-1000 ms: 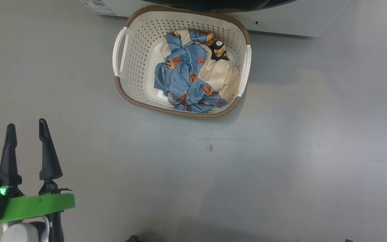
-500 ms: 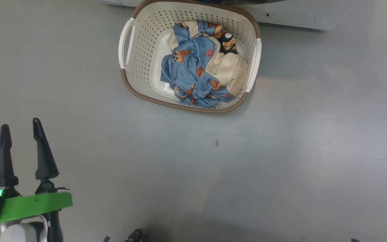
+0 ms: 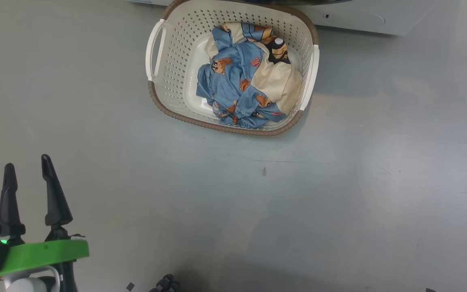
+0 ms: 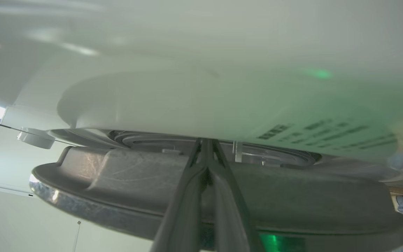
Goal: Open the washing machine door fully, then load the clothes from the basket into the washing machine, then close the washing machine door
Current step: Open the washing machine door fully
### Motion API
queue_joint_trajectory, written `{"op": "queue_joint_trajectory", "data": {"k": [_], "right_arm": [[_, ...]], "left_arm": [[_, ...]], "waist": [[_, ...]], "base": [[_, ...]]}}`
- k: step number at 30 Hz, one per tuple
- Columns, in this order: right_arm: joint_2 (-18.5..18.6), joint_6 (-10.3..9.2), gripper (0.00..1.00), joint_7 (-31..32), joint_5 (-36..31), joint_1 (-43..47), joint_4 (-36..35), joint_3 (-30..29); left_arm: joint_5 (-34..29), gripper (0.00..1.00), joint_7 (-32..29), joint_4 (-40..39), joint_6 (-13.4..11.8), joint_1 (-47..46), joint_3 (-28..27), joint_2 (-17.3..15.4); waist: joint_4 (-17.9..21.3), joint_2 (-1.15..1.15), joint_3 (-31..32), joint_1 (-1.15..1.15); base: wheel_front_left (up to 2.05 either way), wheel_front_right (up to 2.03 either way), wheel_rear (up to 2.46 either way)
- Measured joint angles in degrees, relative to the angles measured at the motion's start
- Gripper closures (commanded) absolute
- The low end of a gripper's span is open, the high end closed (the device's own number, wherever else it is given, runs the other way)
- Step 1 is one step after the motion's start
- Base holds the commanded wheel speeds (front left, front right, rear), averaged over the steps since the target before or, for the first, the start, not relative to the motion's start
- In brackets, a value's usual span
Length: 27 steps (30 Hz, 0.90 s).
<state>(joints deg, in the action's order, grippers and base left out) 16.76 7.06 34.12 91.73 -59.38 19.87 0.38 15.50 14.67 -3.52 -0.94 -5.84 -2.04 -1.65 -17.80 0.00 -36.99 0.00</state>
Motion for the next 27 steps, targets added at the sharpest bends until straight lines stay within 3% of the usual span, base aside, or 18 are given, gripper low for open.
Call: {"op": "queue_joint_trajectory", "data": {"k": [14, 27], "right_arm": [[0.32, -0.03, 1.0, 2.8, -0.08, -0.16, -1.1, 1.88], [-3.11, -0.02, 1.0, 7.64, -0.07, 1.12, -4.77, 7.93]], "left_arm": [[-0.01, 0.0, 0.0, 0.23, -0.77, 0.07, -0.02, 0.0], [0.01, 0.0, 0.0, 0.02, -1.63, 0.11, -2.22, 0.02]], "waist": [[0.03, 0.0, 0.65, 0.0], [2.64, 0.0, 1.77, 0.0]], "base": [[0.0, 0.0, 0.0], [0.0, 0.0, 0.0]]}}
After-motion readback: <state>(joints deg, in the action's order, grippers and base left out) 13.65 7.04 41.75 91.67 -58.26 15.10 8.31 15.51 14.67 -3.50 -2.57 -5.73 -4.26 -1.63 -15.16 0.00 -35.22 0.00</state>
